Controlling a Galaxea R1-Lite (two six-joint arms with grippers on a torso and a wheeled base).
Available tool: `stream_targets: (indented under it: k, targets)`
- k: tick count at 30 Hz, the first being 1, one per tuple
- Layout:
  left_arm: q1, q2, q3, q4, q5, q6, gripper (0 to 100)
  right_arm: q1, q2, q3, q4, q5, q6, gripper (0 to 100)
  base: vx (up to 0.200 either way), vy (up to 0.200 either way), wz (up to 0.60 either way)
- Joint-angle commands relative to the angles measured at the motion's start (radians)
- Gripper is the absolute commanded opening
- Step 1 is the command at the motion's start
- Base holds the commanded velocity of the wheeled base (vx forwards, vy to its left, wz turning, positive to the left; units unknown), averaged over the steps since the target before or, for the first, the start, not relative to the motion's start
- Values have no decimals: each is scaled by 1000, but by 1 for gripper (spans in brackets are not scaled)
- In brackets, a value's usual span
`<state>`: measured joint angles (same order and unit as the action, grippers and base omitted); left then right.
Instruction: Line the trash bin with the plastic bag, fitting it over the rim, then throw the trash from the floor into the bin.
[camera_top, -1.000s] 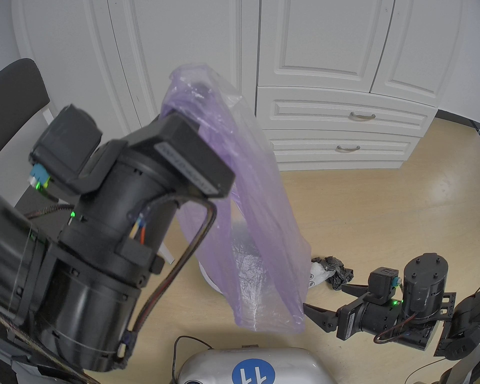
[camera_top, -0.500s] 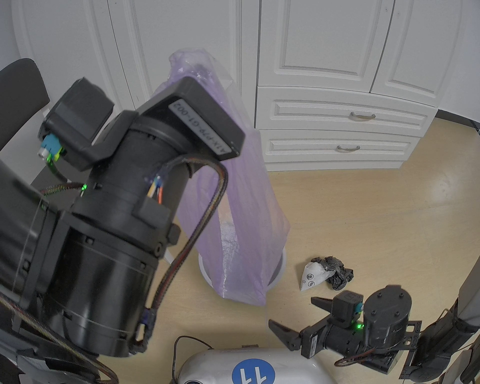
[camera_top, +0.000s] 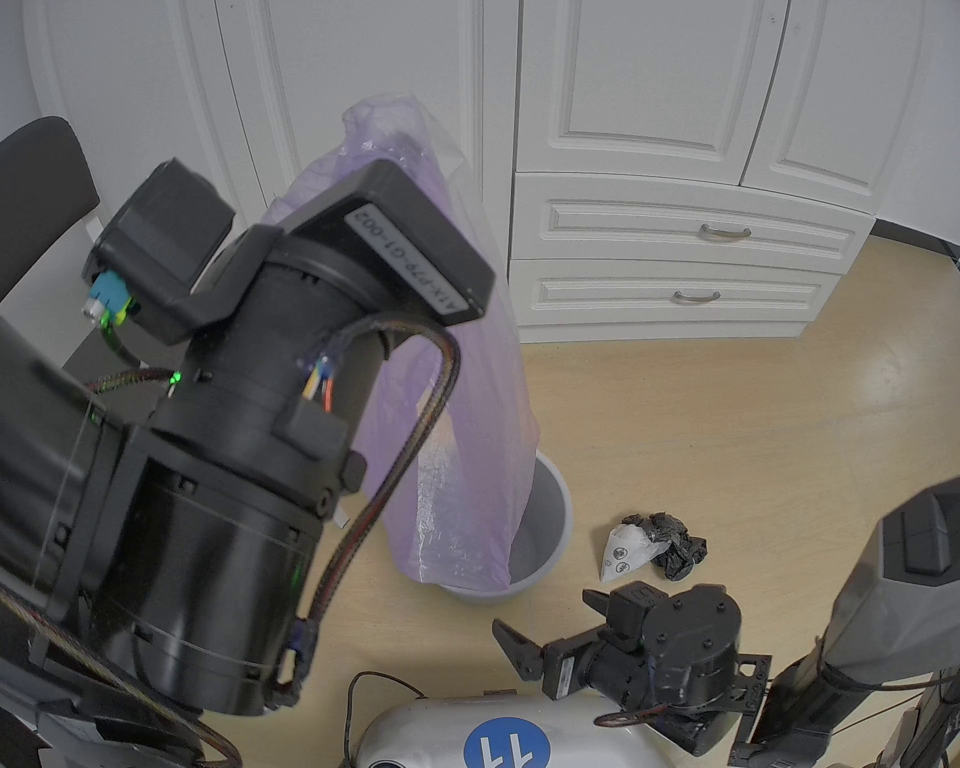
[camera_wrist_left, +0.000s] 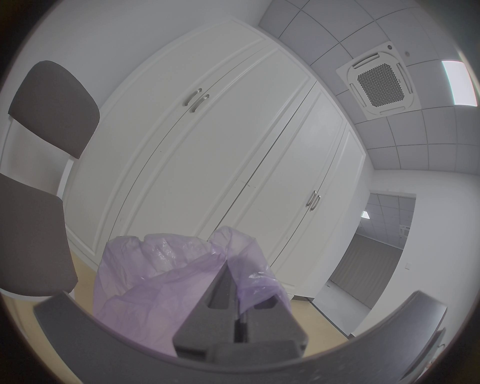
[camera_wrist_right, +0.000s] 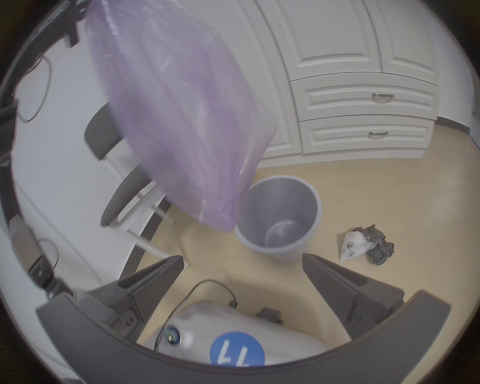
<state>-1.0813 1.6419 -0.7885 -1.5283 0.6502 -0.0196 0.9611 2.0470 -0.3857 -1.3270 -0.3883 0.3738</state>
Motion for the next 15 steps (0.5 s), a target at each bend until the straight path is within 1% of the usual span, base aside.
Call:
stream_targets:
  k: [1,2,5,10,12,15]
  targets:
    - [-3,-2,2,-1,0,0,0,-42,99,-91,-18,-37,43,100,0,0,0]
    - [-3,-2,2,-1,0,0,0,-44,99,-94,-18,-37,45,100,0,0,0]
    - [-5,-4,2,-1,-1,0,0,-65,107,-139,-17,-41,102,100,0,0,0]
    - [-5,-4,2,-1,-1,0,0,-70,137,-186,-24,-53,158,100,0,0,0]
    - [-5,-5,3,-1,-1,-2,0,-79,140,-197,-52,-78,175,100,0,0,0]
    - [-5,-8,2,-1,-1,-2,0,-113,137,-196,-123,-84,174,100,0,0,0]
